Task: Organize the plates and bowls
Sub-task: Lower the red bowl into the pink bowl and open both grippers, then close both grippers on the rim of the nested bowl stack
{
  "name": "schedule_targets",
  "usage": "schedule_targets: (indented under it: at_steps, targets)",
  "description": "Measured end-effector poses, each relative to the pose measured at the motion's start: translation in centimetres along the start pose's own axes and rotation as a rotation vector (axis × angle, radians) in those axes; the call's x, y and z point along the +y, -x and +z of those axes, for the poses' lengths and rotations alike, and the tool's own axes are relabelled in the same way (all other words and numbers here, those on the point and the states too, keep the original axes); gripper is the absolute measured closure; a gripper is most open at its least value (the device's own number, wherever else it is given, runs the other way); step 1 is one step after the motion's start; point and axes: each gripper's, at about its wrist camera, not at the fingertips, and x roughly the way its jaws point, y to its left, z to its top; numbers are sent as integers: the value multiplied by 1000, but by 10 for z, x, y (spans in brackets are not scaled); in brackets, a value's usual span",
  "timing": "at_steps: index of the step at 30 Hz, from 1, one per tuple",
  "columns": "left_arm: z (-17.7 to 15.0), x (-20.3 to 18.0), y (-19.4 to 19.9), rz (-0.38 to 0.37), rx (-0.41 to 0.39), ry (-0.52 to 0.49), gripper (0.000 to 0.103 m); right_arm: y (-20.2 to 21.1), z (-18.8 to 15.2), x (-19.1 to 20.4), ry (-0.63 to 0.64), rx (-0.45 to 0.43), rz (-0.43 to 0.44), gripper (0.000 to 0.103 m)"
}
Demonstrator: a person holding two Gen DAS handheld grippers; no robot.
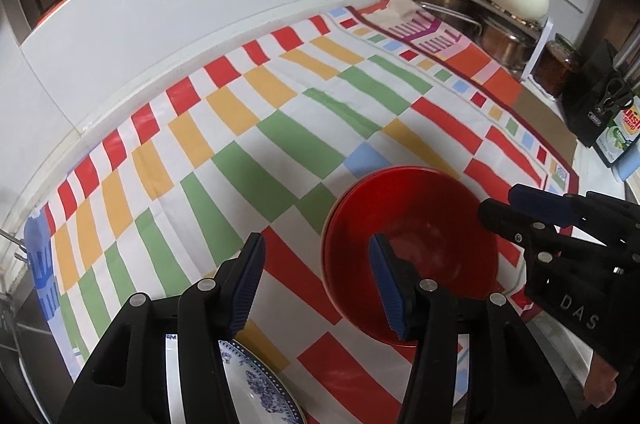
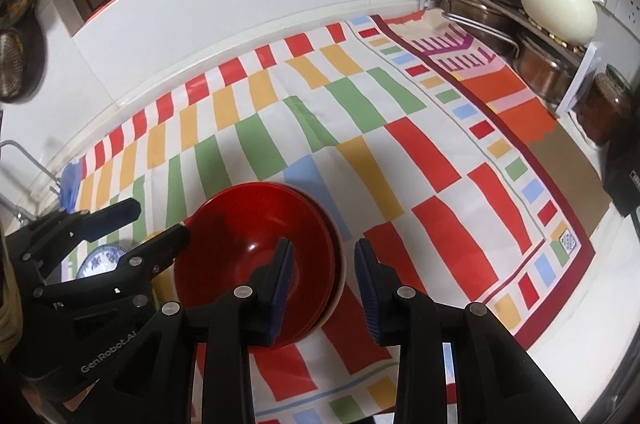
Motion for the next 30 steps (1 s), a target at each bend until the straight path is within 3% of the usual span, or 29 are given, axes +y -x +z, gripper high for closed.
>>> schedule_targets:
  at_steps: [24,30]
  targets:
    - [-10,3,-54,-48,160,62,51,-57,-13,-11,-73,158,69,70]
    - [-11,1,-58,-60,181,65,62,-64,-14,-12,-83,185,90,70]
